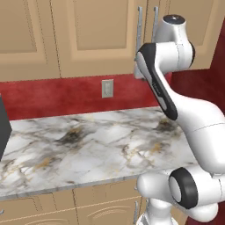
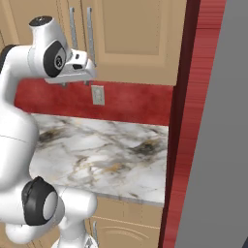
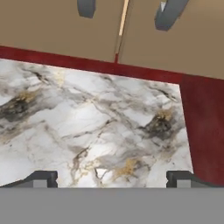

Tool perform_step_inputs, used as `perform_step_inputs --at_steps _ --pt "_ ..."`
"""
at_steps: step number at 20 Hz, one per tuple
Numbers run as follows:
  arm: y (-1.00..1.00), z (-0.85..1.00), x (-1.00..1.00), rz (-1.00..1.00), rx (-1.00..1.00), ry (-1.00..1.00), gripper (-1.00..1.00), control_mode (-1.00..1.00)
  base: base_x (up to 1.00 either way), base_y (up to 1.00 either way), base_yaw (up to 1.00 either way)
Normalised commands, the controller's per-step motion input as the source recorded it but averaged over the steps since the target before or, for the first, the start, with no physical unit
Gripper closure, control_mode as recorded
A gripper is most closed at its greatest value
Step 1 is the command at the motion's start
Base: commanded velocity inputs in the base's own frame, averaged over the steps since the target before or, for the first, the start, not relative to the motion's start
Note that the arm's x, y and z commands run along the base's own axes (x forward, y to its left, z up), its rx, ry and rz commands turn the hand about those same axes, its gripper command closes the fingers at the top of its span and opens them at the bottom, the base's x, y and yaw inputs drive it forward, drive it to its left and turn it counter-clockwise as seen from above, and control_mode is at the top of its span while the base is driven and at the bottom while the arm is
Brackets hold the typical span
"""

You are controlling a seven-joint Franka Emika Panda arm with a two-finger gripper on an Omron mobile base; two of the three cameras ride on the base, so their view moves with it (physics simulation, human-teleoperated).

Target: Move the bowls from the cabinet to the plates on the dining table.

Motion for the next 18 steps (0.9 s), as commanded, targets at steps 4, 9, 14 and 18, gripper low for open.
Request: perform_step_inputs --at_steps 4,9,14,18 --pt "0.0 0.41 0.16 0.01 -0.05 -0.1 -1.0 -1.0 0.0 0.0 0.0" --pt "-0.01 0.35 0.18 0.01 -0.02 -0.08 -1.0 -1.0 0.0 0.0 0.0" --pt "0.0 0.27 0.18 0.01 0.0 -0.1 -1.0 -1.0 0.0 0.0 0.0" --pt "-0.04 0.16 0.14 0.02 0.01 -0.11 -1.0 -1.0 0.0 0.0 0.0"
